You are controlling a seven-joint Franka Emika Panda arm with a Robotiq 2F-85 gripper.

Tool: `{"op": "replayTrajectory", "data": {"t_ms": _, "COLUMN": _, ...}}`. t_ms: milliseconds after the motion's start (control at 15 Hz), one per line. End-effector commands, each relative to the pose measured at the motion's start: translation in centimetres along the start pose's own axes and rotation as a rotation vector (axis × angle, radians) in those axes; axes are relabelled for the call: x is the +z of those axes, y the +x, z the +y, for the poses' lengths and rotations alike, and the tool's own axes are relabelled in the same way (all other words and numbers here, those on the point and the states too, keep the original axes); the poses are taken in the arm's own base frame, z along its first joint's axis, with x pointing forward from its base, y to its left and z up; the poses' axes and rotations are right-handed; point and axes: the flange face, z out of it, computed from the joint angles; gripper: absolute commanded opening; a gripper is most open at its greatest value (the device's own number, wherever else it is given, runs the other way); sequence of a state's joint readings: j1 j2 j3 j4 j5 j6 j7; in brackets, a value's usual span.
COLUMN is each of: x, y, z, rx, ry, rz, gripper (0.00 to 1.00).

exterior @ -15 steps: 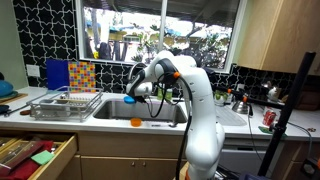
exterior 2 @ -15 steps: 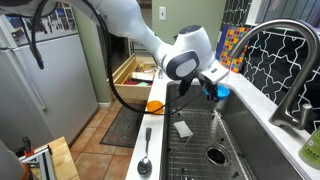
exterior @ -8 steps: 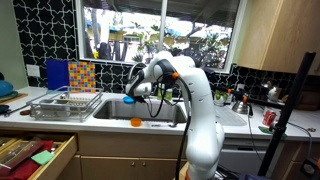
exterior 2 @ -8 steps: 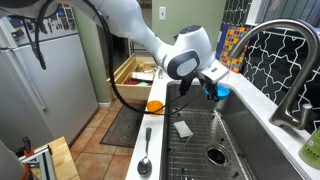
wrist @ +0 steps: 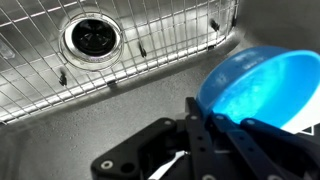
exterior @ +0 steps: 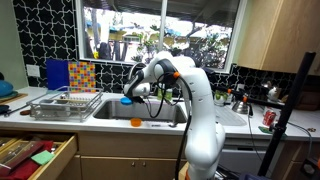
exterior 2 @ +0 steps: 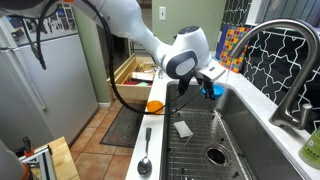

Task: Pour water into the blue and orange bowls

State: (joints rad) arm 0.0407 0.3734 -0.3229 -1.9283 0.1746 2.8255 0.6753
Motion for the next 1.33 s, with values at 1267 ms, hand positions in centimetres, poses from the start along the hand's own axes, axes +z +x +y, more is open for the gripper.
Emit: {"op": "replayTrajectory", "data": {"t_ms": 1267, "x": -6.1, "y": -7.4, "z": 1.6, "rx": -0.885, "ry": 0.295, "rz": -0.521, "gripper": 0.01}}
